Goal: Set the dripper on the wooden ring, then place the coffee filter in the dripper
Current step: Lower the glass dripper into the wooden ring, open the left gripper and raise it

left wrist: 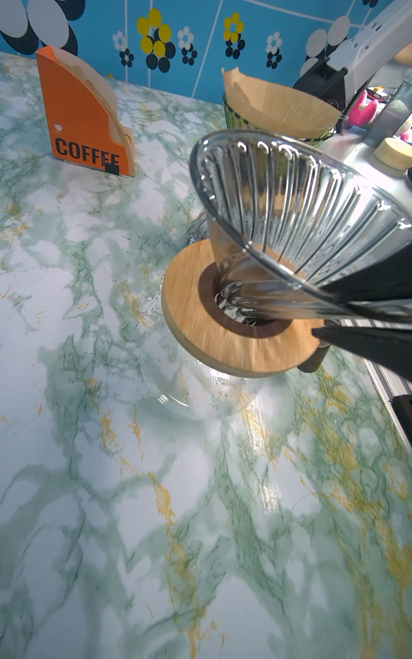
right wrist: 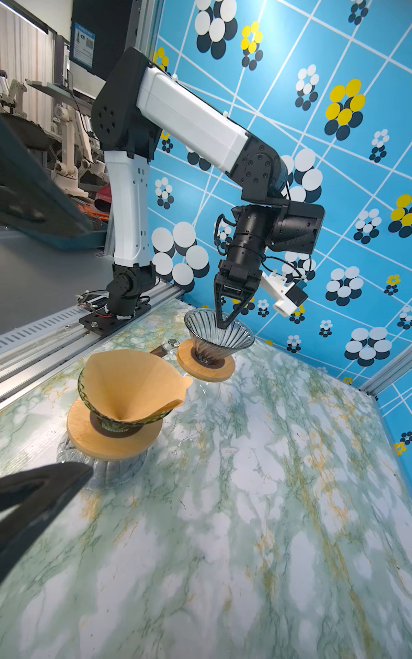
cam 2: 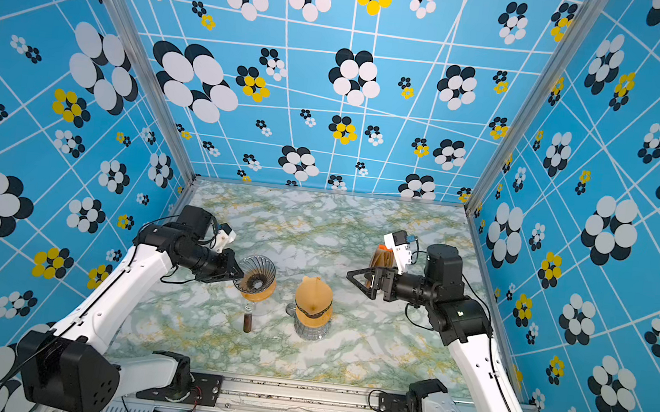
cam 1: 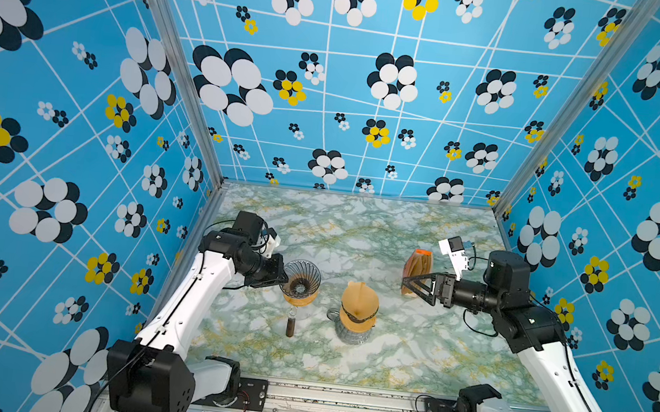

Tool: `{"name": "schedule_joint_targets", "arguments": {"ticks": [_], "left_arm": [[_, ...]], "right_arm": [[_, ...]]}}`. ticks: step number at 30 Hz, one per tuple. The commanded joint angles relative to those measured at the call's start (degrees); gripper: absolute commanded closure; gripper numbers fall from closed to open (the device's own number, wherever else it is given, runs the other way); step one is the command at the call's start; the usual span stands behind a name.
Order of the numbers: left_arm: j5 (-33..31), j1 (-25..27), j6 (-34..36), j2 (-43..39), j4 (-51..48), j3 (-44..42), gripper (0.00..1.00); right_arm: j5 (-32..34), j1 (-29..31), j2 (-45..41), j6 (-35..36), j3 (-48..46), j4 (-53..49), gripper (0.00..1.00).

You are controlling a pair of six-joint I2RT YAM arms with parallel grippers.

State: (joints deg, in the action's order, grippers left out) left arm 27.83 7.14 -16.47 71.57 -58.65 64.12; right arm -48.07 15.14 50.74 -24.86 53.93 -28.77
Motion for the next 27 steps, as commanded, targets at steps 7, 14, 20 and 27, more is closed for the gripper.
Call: {"name": "schedule_joint_targets", "arguments": {"ticks": [7, 14, 20, 27], "left_arm": [[0.12, -0.46, 0.46, -0.41, -2.26, 2.13, 0.60], [1.09, -0.46, 1.26, -3.07, -4.89, 7.91, 0.00], [7.31, 0.09, 1.98, -5.72, -1.31, 11.83, 0.01], [9.60, 8.00, -2.09, -10.07, 11.83, 8.40, 0.01]], "right_arm": [[2.17, -0.11, 0.34, 2.45, 1.41, -2.55, 0.01], [18.47, -0.11, 2.12, 5.09, 3.12, -9.06, 0.09], [30.29, -0.24, 7.15, 6.28, 6.46, -12.10, 0.38], [40.80, -0.45, 17.13, 10.08, 11.81, -14.38, 0.62]]}}
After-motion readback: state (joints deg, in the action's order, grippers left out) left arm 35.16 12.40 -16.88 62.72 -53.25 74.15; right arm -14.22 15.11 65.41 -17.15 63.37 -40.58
